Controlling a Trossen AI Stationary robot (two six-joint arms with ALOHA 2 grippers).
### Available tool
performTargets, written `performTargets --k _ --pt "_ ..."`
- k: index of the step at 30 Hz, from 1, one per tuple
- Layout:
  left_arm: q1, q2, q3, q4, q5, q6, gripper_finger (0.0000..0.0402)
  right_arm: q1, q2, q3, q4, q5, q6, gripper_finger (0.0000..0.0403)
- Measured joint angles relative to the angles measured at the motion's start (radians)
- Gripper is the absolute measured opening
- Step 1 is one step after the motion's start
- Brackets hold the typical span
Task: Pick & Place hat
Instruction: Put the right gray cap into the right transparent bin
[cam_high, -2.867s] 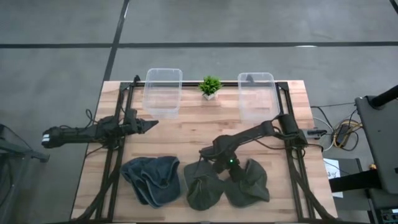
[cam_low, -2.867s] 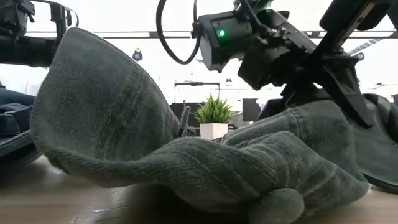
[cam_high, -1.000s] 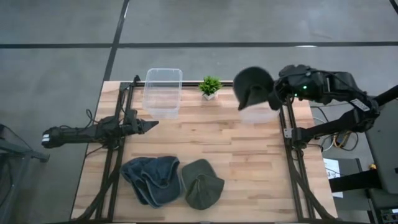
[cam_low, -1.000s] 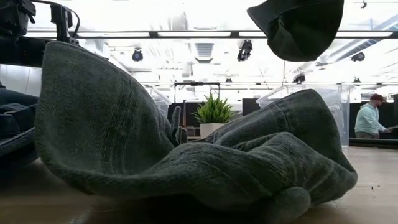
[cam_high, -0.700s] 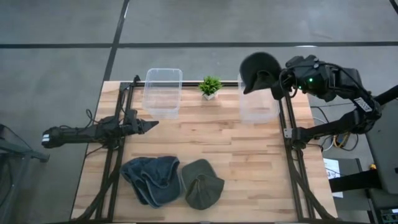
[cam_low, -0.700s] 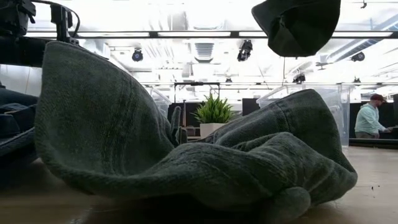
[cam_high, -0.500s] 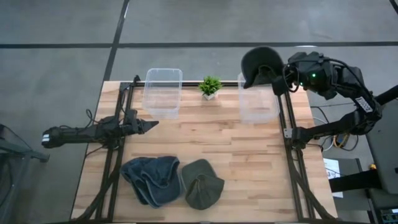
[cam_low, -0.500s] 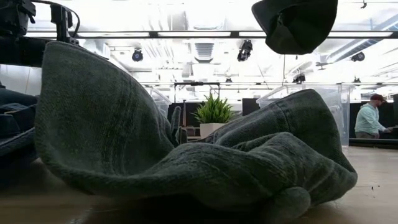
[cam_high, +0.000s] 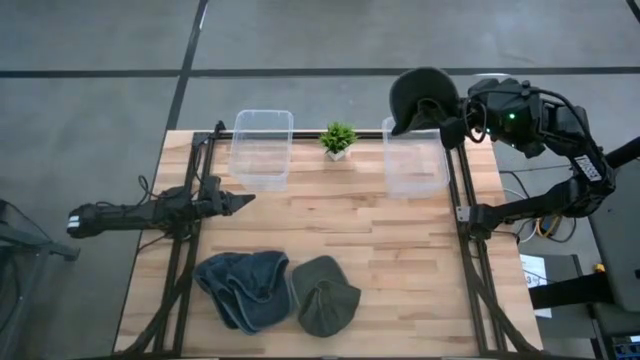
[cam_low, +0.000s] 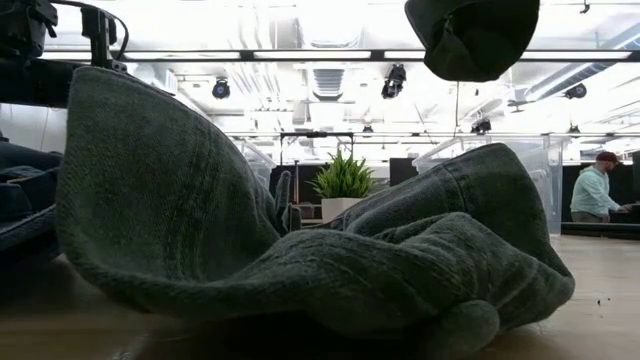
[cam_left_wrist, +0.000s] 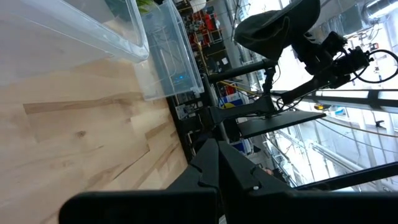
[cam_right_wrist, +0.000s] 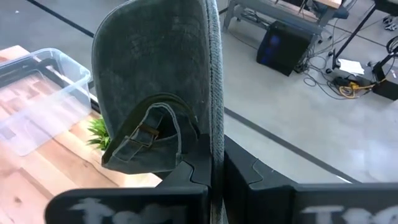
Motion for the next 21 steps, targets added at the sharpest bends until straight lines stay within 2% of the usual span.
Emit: performTargets --k 12,21 --pt "0.000 0.000 0.000 0.000 0.000 0.000 0.0000 -0.008 0.029 -0.036 -0.005 -0.015 0.082 0.0008" --pt "0.000 0.000 0.000 0.000 0.016 0.000 0.0000 -0.080 0.026 -0.112 -0.018 -0.109 0.159 0.0008"
